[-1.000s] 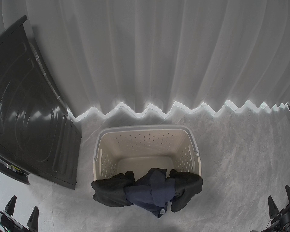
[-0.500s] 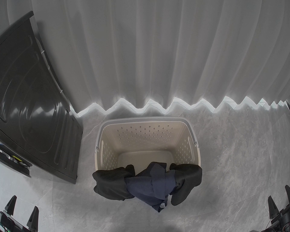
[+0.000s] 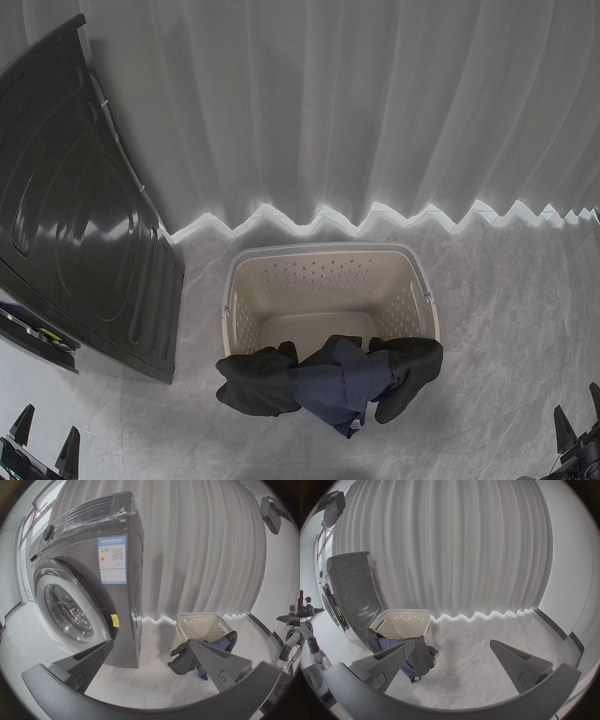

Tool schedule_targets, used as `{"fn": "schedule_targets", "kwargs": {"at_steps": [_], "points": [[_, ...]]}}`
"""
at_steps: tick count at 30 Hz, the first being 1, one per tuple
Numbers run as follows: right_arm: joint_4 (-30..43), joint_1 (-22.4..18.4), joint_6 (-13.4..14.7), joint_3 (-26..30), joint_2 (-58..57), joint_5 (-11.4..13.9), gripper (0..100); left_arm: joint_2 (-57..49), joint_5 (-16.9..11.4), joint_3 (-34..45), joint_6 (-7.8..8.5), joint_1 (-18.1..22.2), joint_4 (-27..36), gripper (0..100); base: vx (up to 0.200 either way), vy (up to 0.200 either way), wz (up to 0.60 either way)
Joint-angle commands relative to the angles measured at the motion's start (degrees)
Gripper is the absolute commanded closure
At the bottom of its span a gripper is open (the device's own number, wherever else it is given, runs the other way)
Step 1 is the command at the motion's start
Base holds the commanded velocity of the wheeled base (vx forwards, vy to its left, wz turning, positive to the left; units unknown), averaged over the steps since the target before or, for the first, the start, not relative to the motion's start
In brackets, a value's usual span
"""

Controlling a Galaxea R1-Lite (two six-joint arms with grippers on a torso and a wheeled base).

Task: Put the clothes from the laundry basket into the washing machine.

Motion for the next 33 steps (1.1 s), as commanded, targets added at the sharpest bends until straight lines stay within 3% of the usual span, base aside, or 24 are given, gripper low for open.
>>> {"fn": "schedule_targets", "kwargs": {"at_steps": [1,9,24,30,33], "points": [[0.0,0.03,-0.02,1.01,-0.93,0.01,0,-0.84,0.02,0.92,-0.02,0.01,-0.03,0,0.0,0.0,0.0],[0.0,0.03,-0.02,1.01,-0.93,0.01,0,-0.92,0.02,0.92,-0.02,0.01,-0.03,0,0.0,0.0,0.0],[0.0,0.03,-0.02,1.01,-0.93,0.01,0,-0.92,0.02,0.92,-0.02,0.01,-0.03,0,-0.2,0.0,0.0],[0.0,0.03,-0.02,1.01,-0.93,0.01,0,-0.92,0.02,0.92,-0.02,0.01,-0.03,0,0.0,0.0,0.0],[-0.09,0.03,-0.02,1.01,-0.93,0.01,0,-0.84,0.02,0.92,-0.02,0.01,-0.03,0,0.0,0.2,0.0]]}}
